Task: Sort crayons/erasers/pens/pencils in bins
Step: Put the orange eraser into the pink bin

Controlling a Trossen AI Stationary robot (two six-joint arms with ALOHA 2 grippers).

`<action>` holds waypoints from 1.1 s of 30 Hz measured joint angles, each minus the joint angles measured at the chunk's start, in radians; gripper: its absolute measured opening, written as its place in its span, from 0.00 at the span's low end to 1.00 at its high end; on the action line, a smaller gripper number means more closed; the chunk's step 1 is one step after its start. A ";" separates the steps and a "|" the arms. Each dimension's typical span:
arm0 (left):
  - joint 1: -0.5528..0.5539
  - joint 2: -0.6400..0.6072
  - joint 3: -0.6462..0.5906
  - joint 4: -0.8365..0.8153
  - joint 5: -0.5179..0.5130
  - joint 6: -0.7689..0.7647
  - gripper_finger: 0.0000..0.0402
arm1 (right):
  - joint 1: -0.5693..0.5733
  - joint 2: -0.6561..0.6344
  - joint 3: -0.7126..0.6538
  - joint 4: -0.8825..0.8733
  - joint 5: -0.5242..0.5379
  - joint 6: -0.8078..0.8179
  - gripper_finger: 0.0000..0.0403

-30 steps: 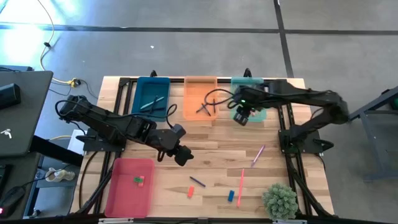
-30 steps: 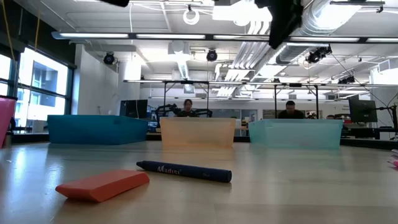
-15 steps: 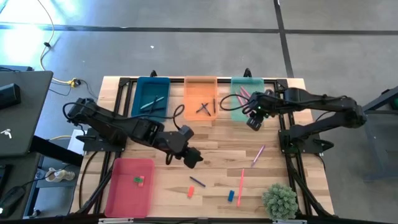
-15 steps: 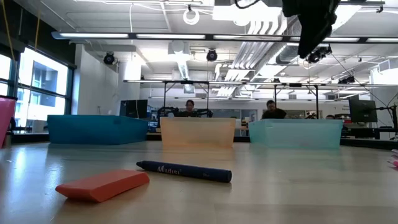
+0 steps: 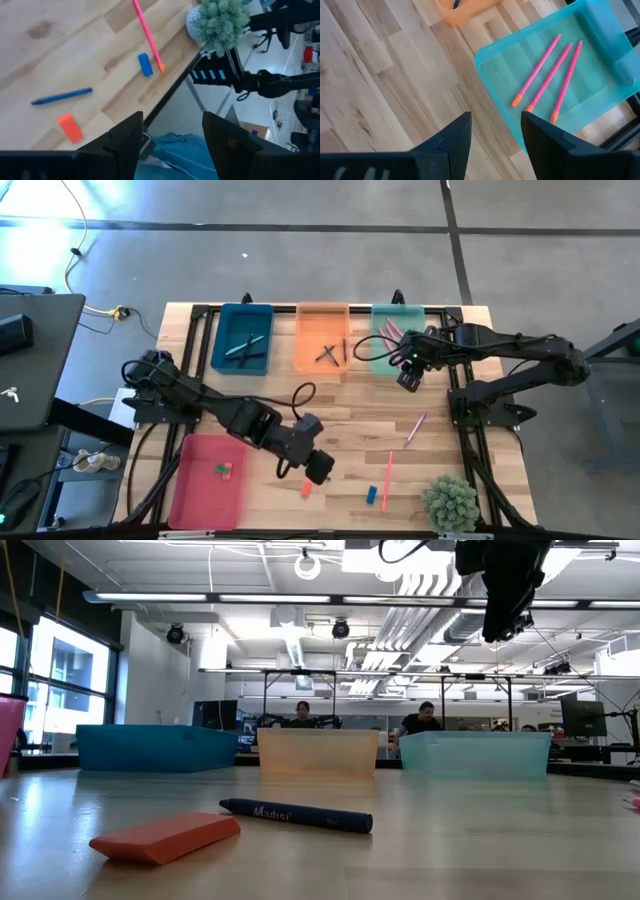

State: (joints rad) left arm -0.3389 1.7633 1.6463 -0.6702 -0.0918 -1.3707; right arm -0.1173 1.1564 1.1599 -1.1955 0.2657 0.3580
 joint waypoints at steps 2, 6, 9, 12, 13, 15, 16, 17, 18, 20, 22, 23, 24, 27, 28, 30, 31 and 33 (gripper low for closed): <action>-0.008 0.002 0.032 -0.012 -0.005 -0.006 0.48 | 0.000 0.000 0.000 0.000 -0.002 0.000 0.41; -0.014 0.002 0.105 -0.130 -0.049 -0.009 0.48 | 0.000 0.000 0.000 0.001 -0.011 0.000 0.41; -0.023 0.002 0.146 -0.224 -0.105 -0.034 0.48 | 0.000 0.000 0.000 0.001 -0.011 0.000 0.41; -0.038 0.004 0.144 -0.284 -0.151 -0.078 0.48 | 0.000 0.000 0.000 0.002 -0.011 0.000 0.41; -0.043 0.013 0.143 -0.296 -0.164 -0.095 0.48 | 0.000 0.000 0.000 0.003 -0.011 0.000 0.41; -0.051 0.032 0.144 -0.314 -0.168 -0.126 0.48 | 0.000 0.000 0.000 0.005 -0.011 0.000 0.41; -0.057 0.047 0.143 -0.329 -0.170 -0.139 0.48 | 0.000 0.000 0.000 0.004 -0.012 0.000 0.41; -0.059 0.062 0.143 -0.324 -0.170 -0.153 0.48 | 0.000 0.000 0.000 0.004 -0.011 0.000 0.41; -0.062 0.077 0.143 -0.321 -0.171 -0.166 0.48 | 0.000 0.000 0.001 0.006 -0.011 0.000 0.41; -0.069 0.103 0.143 -0.327 -0.170 -0.186 0.48 | 0.000 0.000 0.001 0.009 -0.011 0.000 0.41; -0.075 0.132 0.143 -0.326 -0.166 -0.207 0.48 | 0.000 0.001 0.001 0.013 -0.012 0.001 0.41; -0.076 0.146 0.143 -0.328 -0.157 -0.216 0.48 | 0.000 0.001 0.001 0.015 -0.012 0.002 0.41; -0.077 0.163 0.143 -0.334 -0.145 -0.224 0.48 | 0.000 0.001 0.001 0.017 -0.011 0.001 0.41; -0.079 0.208 0.143 -0.341 -0.103 -0.243 0.48 | 0.000 0.001 0.001 0.025 -0.012 0.000 0.41; -0.081 0.222 0.143 -0.339 -0.090 -0.249 0.48 | 0.000 0.001 0.001 0.027 -0.011 0.000 0.41; -0.081 0.255 0.143 -0.340 -0.067 -0.253 0.48 | 0.000 0.001 0.001 0.031 -0.011 0.000 0.41; -0.081 0.269 0.142 -0.339 -0.057 -0.254 0.48 | 0.000 0.001 0.001 0.035 -0.011 0.000 0.41; -0.081 0.293 0.143 -0.337 -0.038 -0.253 0.48 | 0.000 0.001 0.001 0.035 -0.011 0.000 0.41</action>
State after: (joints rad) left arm -0.4202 2.0562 1.7889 -1.0069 -0.1300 -1.6241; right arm -0.1173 1.1572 1.1610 -1.1600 0.2543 0.3584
